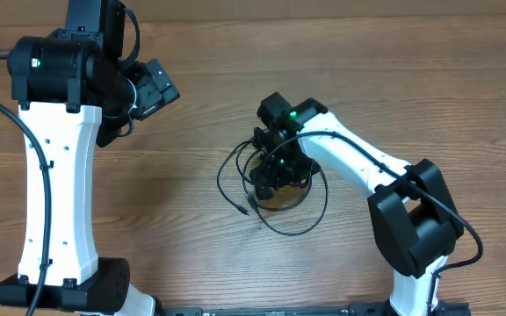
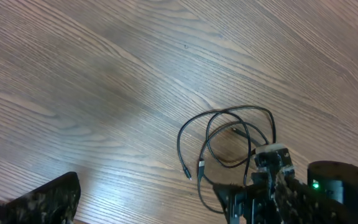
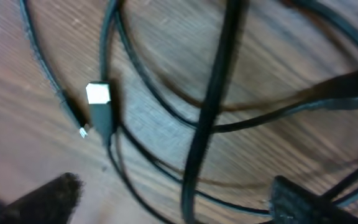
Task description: Untangle cables
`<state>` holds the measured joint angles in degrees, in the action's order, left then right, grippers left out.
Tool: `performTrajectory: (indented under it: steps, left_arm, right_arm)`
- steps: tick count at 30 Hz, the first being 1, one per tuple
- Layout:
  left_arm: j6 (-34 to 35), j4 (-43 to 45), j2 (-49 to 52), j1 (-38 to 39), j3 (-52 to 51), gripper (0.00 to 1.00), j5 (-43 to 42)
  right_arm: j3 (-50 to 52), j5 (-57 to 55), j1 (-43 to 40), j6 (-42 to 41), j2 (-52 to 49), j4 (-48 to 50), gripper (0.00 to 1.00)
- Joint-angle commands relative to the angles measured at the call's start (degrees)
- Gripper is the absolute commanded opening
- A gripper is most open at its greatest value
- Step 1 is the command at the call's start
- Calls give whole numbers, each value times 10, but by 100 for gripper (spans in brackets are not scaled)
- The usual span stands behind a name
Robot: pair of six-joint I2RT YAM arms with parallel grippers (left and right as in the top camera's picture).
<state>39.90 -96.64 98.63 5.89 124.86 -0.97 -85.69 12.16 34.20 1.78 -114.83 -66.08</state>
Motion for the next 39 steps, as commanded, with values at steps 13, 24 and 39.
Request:
performTrajectory:
  steps: [13, 24, 39]
  left_arm:
    - [-12, -2, -5, 14, -1, 100, -21]
    - [-11, -2, -5, 48, -7, 100, -24]
    - [-139, 28, -5, 64, -7, 100, -141]
  right_arm:
    - [-212, 90, -4, -93, 16, -134, 4]
    - [-806, 175, -28, -183, 16, -218, 4]
    - [-940, 50, -28, -312, 48, -75, 4]
